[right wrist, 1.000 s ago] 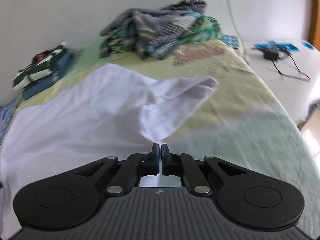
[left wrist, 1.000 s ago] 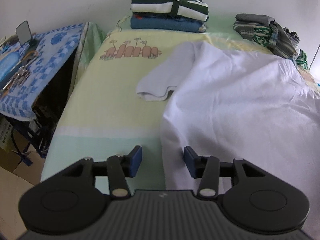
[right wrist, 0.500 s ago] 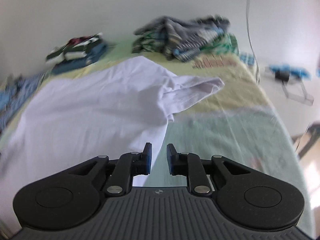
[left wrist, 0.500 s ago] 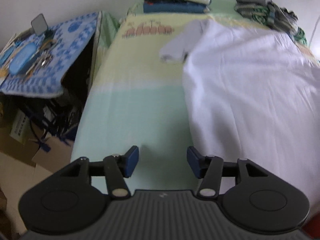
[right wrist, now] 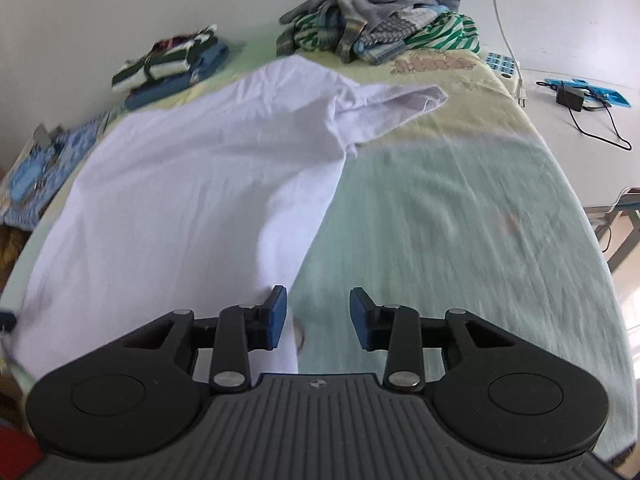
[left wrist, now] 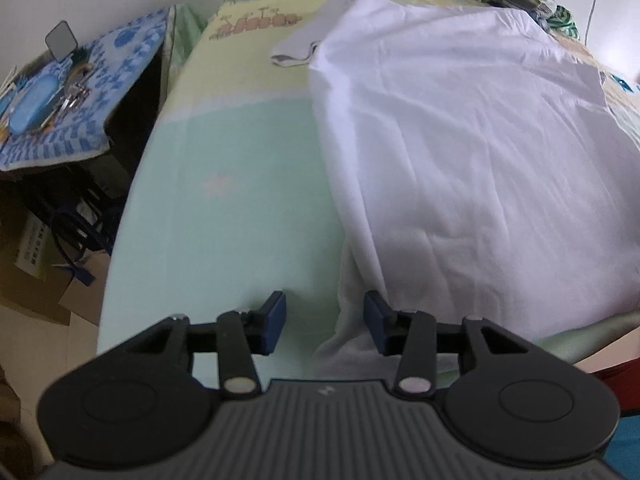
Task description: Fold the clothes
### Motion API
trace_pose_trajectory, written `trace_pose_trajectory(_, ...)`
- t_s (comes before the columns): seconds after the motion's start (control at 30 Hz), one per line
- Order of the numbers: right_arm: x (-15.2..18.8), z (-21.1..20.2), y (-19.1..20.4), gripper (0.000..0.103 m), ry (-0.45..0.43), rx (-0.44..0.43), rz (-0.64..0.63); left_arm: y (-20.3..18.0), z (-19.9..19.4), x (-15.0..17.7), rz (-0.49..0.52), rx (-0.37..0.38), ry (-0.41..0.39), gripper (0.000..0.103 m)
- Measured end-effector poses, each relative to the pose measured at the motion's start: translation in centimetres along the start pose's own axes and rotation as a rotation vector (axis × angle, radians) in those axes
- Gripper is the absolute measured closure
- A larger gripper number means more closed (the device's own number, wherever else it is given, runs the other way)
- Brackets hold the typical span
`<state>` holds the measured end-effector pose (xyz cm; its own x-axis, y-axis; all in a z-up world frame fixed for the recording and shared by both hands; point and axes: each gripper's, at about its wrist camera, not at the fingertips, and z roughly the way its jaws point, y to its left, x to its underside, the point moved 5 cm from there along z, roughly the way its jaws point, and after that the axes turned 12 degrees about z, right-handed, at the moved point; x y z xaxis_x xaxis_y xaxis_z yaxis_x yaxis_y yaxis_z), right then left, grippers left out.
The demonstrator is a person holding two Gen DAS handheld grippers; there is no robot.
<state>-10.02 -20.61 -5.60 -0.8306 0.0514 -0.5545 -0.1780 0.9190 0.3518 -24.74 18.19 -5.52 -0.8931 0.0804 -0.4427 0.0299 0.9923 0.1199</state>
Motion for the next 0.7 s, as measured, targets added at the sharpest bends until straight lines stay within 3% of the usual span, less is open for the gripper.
trace_pose_trajectory(0.13,2.2,-0.8,0.3,0.061,0.051,-0.026,0.004,-0.5,-0.2,-0.2,0.035,0.024,0.013,0.069)
trace_pose_trajectory(0.23,3.5,-1.3,1.0,0.06,0.04,-0.024,-0.022,-1.5,-0.4,-0.1,0.106,0.007,0.01,0.076)
trace_pose_trajectory(0.27,3.8,-1.3,1.4,0.064,0.04,-0.017,-0.047,-1.9,-0.3,-0.1,0.129,-0.001,0.011,0.082)
trace_pose_trajectory(0.3,4.0,-1.3,1.7,0.072,0.041,-0.009,-0.073,-2.3,-0.3,-0.1,0.149,-0.004,0.013,0.102)
trace_pose_trajectory(0.33,4.2,-1.3,2.1,0.092,0.044,-0.006,-0.09,-2.6,-0.3,-0.2,0.169,-0.016,0.016,0.103)
trace_pose_trajectory(0.37,4.3,-1.3,2.4,0.095,0.048,-0.003,-0.106,-3.0,-0.3,-0.1,0.192,-0.033,0.015,0.103)
trace_pose_trajectory(0.5,4.1,-1.8,2.4,0.1,0.047,0.015,-0.101,-3.3,-0.6,0.4,0.24,-0.069,0.018,0.103)
trace_pose_trajectory(0.7,2.1,-4.7,-0.3,0.102,0.021,0.097,-0.04,-0.5,-2.4,0.9,0.135,-0.059,0.023,0.103)
